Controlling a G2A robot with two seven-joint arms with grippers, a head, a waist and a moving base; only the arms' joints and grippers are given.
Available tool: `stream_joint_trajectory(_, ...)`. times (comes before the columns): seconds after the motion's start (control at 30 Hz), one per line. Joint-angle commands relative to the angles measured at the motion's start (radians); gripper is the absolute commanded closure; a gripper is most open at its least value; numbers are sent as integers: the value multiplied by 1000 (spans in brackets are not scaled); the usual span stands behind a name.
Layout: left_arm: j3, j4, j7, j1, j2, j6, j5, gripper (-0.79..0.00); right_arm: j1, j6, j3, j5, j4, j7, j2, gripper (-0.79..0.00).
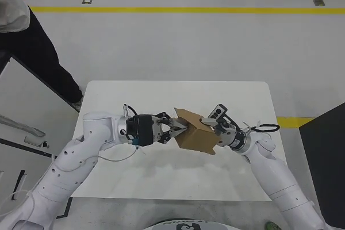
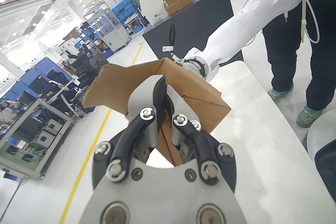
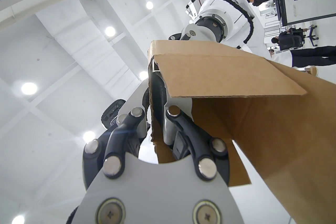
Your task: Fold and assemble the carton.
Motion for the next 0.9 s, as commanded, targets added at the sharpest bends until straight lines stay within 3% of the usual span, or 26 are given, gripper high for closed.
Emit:
stream_joint_trajectory(0.0, -11, 3, -2, 4, 2, 2, -6, 0, -1, -11, 9, -3, 5, 3, 1, 0)
stream_joint_trajectory(0.27, -42, 2, -11, 12, 7, 9, -10, 0, -1, -58, 38, -26, 18, 4, 4, 0)
stream_joint_trajectory(0.63, -86, -18, -28, 17, 15, 29, 13, 0, -7, -101, 94, -358, -17, -77, 34, 0)
stream_joint_trajectory(0.87, -73, -22, -34, 15, 16, 22, 30, 0, -32, -138, 110, -417, -58, -108, 41, 0)
